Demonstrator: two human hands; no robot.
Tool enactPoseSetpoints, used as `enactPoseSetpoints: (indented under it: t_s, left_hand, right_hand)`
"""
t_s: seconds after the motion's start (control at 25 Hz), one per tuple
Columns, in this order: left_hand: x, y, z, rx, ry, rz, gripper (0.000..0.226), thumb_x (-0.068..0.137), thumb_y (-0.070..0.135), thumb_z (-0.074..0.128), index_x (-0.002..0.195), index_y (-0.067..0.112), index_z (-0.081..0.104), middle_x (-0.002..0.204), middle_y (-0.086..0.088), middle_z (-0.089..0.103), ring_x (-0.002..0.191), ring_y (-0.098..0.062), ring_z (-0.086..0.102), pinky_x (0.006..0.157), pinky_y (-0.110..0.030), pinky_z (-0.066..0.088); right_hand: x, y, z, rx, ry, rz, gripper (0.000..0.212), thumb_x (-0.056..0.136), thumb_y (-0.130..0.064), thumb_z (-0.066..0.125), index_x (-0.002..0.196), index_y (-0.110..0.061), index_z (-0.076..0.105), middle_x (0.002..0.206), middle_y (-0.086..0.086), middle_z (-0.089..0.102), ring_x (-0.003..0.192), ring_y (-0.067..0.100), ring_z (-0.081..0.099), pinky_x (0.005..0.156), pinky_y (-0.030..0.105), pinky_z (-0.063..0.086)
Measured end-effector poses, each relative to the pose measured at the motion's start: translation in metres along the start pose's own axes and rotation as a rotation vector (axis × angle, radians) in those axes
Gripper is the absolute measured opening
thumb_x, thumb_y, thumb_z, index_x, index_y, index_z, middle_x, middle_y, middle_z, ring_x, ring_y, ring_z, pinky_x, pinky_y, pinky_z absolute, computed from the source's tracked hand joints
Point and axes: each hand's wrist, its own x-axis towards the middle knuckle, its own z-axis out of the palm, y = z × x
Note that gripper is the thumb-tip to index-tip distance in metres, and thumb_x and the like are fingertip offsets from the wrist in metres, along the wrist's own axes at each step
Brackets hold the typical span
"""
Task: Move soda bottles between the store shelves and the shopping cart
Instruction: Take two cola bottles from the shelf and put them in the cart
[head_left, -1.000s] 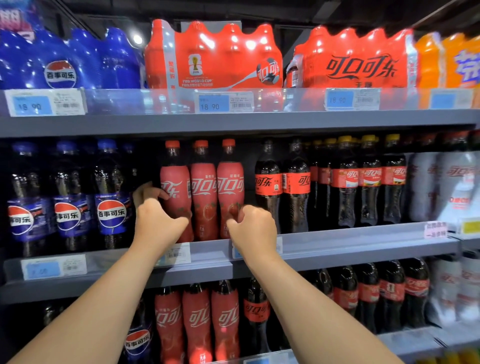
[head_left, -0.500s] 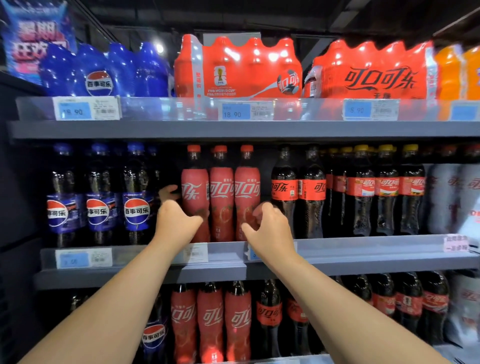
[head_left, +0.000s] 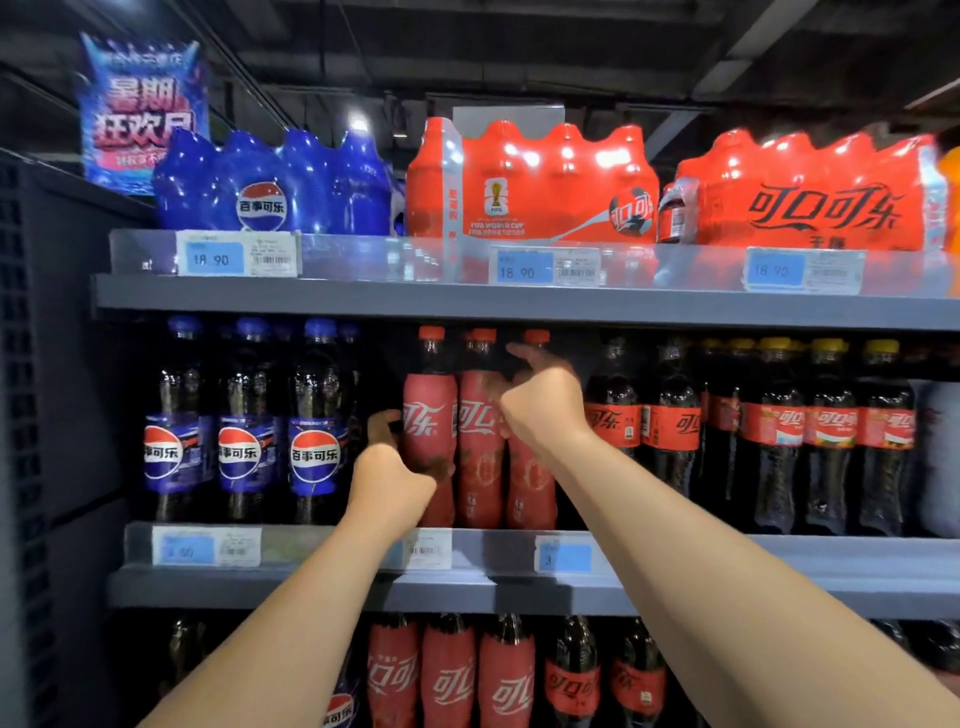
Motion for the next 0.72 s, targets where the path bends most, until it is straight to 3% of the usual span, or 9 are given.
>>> enactPoseSetpoints:
  t_s: [0.12, 0.28, 0.48, 0.56, 0.72]
  left_hand:
    - [0.001, -0.001, 0.002, -0.032, 0.005, 0.0, 0.072, 0.067, 0.016, 0.09, 0.125, 0.021, 0.047, 0.087, 0.007, 0.068, 0.08, -0.017, 0.066, 0.062, -0.02, 0.044]
    - [0.002, -0.003, 0.002, -0.071, 0.002, -0.005, 0.075, 0.067, 0.016, 0.091, 0.126, 0.023, 0.045, 0.086, 0.013, 0.066, 0.079, -0.008, 0.064, 0.06, -0.011, 0.041]
    - [0.001, -0.002, 0.001, -0.073, 0.003, -0.01, 0.074, 0.067, 0.017, 0.091, 0.126, 0.023, 0.046, 0.09, 0.008, 0.068, 0.084, -0.014, 0.066, 0.065, -0.018, 0.044]
    - [0.0, -0.002, 0.0, -0.078, -0.001, -0.005, 0.074, 0.067, 0.017, 0.091, 0.126, 0.023, 0.047, 0.092, 0.007, 0.07, 0.084, -0.014, 0.066, 0.064, -0.017, 0.046]
    - [-0.002, 0.0, -0.001, -0.077, 0.007, 0.02, 0.081, 0.065, 0.017, 0.092, 0.131, 0.026, 0.046, 0.097, 0.005, 0.071, 0.089, -0.018, 0.068, 0.075, -0.028, 0.052]
  right_hand:
    - [0.011, 0.001, 0.009, -0.02, 0.025, 0.034, 0.062, 0.081, -0.036, 0.082, 0.137, -0.019, 0.061, 0.1, 0.015, 0.075, 0.088, 0.036, 0.074, 0.083, 0.046, 0.061]
    - [0.022, -0.011, 0.017, -0.215, 0.044, 0.037, 0.065, 0.081, -0.053, 0.078, 0.133, -0.016, 0.065, 0.116, 0.01, 0.075, 0.107, 0.029, 0.071, 0.094, 0.032, 0.056]
    - [0.026, -0.012, 0.022, -0.227, 0.058, 0.082, 0.041, 0.088, -0.045, 0.073, 0.115, -0.013, 0.074, 0.119, 0.008, 0.074, 0.109, 0.029, 0.069, 0.087, 0.027, 0.05]
    - [0.028, -0.011, 0.022, -0.22, 0.078, 0.08, 0.042, 0.087, -0.044, 0.073, 0.118, -0.015, 0.073, 0.121, 0.006, 0.073, 0.111, 0.027, 0.069, 0.088, 0.026, 0.049]
    - [0.028, -0.007, 0.028, -0.167, 0.086, 0.078, 0.051, 0.085, -0.043, 0.076, 0.127, -0.014, 0.07, 0.125, 0.006, 0.072, 0.117, 0.026, 0.067, 0.092, 0.024, 0.048]
